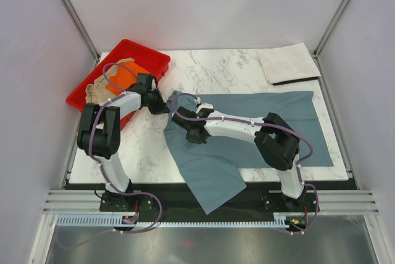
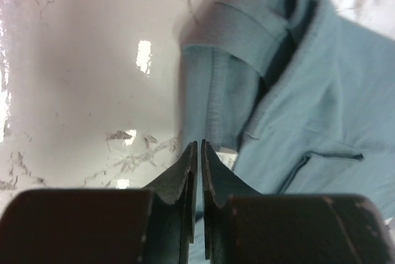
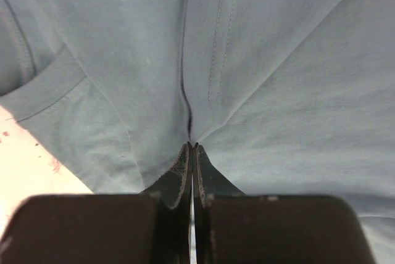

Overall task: Fold and stack the t-shirts
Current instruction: Fold the tshirt

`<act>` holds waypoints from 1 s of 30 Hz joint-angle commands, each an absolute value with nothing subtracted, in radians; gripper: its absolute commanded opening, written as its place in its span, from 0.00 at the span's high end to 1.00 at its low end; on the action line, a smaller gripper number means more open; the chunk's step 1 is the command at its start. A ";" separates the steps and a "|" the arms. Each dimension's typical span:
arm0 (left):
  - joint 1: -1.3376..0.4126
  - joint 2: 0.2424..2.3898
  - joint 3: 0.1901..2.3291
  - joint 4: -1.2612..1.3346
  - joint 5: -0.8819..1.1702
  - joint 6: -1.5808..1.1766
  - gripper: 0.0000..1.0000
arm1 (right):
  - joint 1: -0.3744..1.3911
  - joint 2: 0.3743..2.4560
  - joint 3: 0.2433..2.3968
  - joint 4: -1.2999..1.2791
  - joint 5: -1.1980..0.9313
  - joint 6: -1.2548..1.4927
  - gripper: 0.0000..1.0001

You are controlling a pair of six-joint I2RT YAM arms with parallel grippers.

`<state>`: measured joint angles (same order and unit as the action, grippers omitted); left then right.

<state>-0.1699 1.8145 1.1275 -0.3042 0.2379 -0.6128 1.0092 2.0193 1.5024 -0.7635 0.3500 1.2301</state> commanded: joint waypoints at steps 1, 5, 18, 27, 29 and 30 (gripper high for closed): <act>-0.179 1.858 1.183 -0.296 0.236 -0.611 0.89 | 1.012 1.945 1.494 -0.765 0.411 1.212 1.00; -0.184 1.891 1.210 -0.298 0.192 -0.597 0.89 | 1.012 1.944 1.479 -0.778 0.422 1.206 1.00; -0.212 1.904 1.219 -0.344 0.008 -0.549 0.90 | 1.012 1.844 1.399 -0.793 0.465 1.195 1.00; -0.212 1.940 1.229 -0.376 -0.025 -0.552 0.91 | 1.014 1.796 1.336 -0.795 0.460 1.196 1.00; -0.213 1.939 1.229 -0.379 -0.035 -0.552 0.91 | 1.014 1.783 1.319 -0.793 0.463 1.197 1.00; -0.212 1.939 1.230 -0.379 -0.038 -0.549 0.91 | 1.015 1.769 1.312 -0.790 0.465 1.197 1.00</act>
<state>-0.2119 1.9110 1.2144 -0.3450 0.0360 -0.5861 1.0092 1.8328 1.3308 -0.7792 0.4294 1.1999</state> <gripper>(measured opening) 0.093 0.007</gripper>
